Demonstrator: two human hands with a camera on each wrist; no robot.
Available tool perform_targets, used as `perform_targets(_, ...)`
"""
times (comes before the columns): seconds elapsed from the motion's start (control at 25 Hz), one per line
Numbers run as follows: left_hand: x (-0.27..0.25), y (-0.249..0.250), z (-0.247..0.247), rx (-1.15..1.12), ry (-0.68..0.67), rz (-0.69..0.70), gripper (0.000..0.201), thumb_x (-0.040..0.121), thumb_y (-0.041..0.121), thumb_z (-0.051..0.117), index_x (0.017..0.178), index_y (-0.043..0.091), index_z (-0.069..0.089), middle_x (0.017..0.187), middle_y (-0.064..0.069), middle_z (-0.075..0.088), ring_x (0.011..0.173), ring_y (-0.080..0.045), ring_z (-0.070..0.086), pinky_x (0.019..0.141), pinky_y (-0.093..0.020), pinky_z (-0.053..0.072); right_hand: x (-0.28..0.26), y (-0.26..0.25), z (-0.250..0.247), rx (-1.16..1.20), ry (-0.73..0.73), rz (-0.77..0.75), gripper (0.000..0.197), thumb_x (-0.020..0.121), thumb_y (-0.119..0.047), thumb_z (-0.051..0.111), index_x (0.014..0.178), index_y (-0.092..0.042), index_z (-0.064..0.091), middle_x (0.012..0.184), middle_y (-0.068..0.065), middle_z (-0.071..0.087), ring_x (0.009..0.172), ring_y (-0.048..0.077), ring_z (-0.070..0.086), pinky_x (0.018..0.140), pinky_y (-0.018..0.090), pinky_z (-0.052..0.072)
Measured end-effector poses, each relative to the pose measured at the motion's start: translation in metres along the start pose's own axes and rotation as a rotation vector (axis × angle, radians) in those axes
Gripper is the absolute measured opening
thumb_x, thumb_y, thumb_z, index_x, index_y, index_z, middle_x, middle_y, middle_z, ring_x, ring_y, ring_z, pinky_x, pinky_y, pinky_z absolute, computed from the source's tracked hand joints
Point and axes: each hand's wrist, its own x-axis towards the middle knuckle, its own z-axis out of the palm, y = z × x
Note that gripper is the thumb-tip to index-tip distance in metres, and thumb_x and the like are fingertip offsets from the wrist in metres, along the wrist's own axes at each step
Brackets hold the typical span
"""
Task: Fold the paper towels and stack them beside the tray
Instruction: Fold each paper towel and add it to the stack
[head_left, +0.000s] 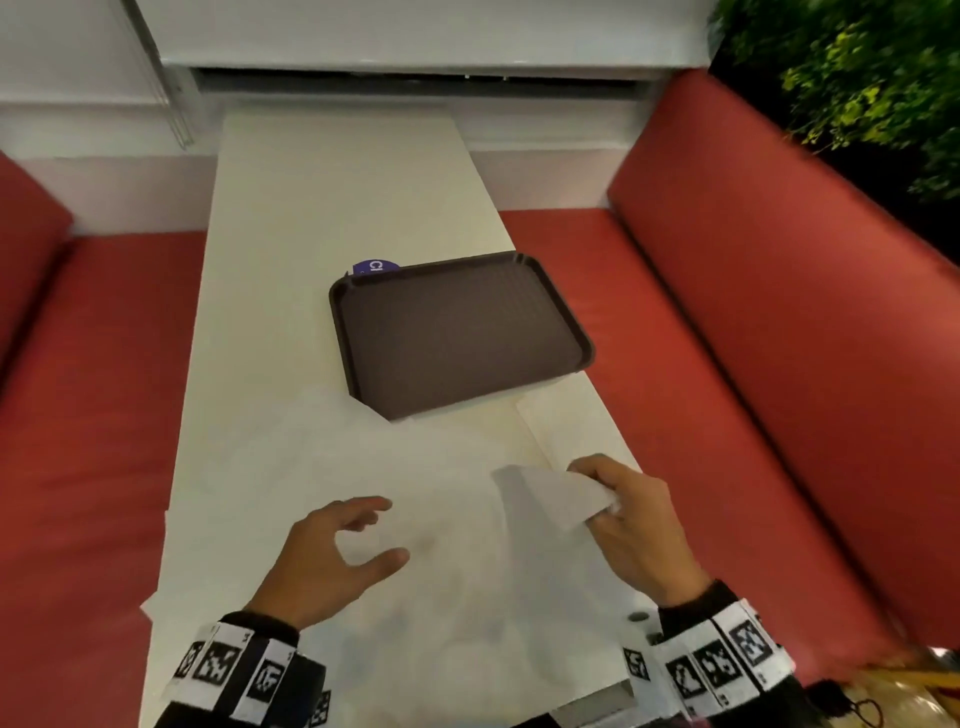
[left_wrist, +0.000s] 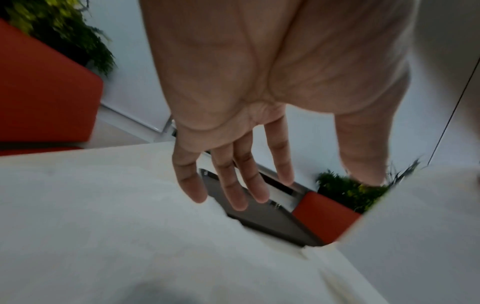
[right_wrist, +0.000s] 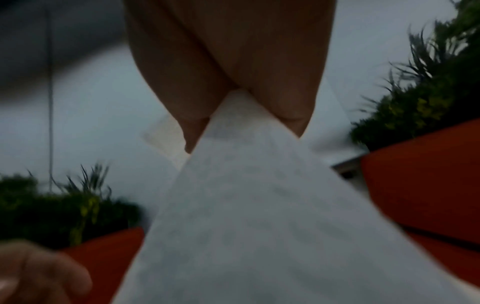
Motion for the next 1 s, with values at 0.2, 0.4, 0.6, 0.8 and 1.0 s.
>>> perform_targets(0.2, 0.024, 0.061, -0.005, -0.463, -0.269, 0.108, 0.105, 0.038, 0.071, 0.078, 0.130, 0.033, 0.047, 0.119, 0.000, 0.064, 0.110, -0.011, 0.060, 0.090, -0.029, 0.049, 0.033, -0.075, -0.040, 0.473, 0.070, -0.193, 0.021, 0.077, -0.004, 0.075, 0.086, -0.023, 0.068, 0.085, -0.006, 0.069, 0.077, 0.009, 0.062, 0.067, 0.024, 0.052)
perform_targets(0.4, 0.020, 0.097, -0.022, -0.664, -0.420, 0.278, 0.060, 0.051, 0.048, 0.085, 0.103, 0.024, 0.071, 0.112, -0.004, 0.070, 0.105, -0.023, 0.065, 0.087, -0.033, 0.054, 0.036, -0.077, -0.038, 0.627, 0.114, -0.056, 0.037, 0.081, -0.051, 0.065, 0.102, -0.019, 0.067, 0.101, 0.004, 0.070, 0.091, 0.022, 0.066, 0.079, 0.040, 0.055)
perform_targets(0.6, 0.029, 0.095, -0.046, -0.706, -0.261, 0.292, 0.057, 0.052, 0.042, 0.085, 0.099, 0.012, 0.073, 0.108, -0.011, 0.071, 0.101, -0.029, 0.067, 0.077, -0.031, 0.057, 0.028, -0.064, -0.044, 0.725, -0.258, 0.203, 0.041, 0.082, -0.028, 0.060, 0.119, -0.008, 0.062, 0.115, 0.012, 0.069, 0.105, 0.030, 0.067, 0.083, 0.040, 0.057)
perform_targets(0.8, 0.029, 0.090, -0.062, -0.699, -0.215, 0.291, 0.046, 0.056, 0.036, 0.082, 0.098, 0.019, 0.073, 0.107, -0.007, 0.071, 0.098, -0.025, 0.068, 0.075, -0.031, 0.058, 0.038, -0.059, -0.037, 0.652, -0.166, 0.163, 0.036, 0.082, -0.021, 0.062, 0.108, 0.003, 0.063, 0.107, 0.015, 0.071, 0.099, 0.035, 0.068, 0.076, 0.037, 0.058)
perform_targets(1.0, 0.028, 0.091, -0.060, -0.686, -0.110, 0.283, 0.026, 0.073, 0.014, 0.067, 0.099, 0.013, 0.071, 0.103, -0.006, 0.073, 0.096, -0.024, 0.069, 0.078, -0.031, 0.058, 0.041, -0.060, -0.032, 0.629, -0.260, 0.068, 0.047, 0.072, -0.030, 0.076, 0.108, -0.002, 0.065, 0.106, 0.012, 0.072, 0.097, 0.028, 0.069, 0.077, 0.035, 0.058)
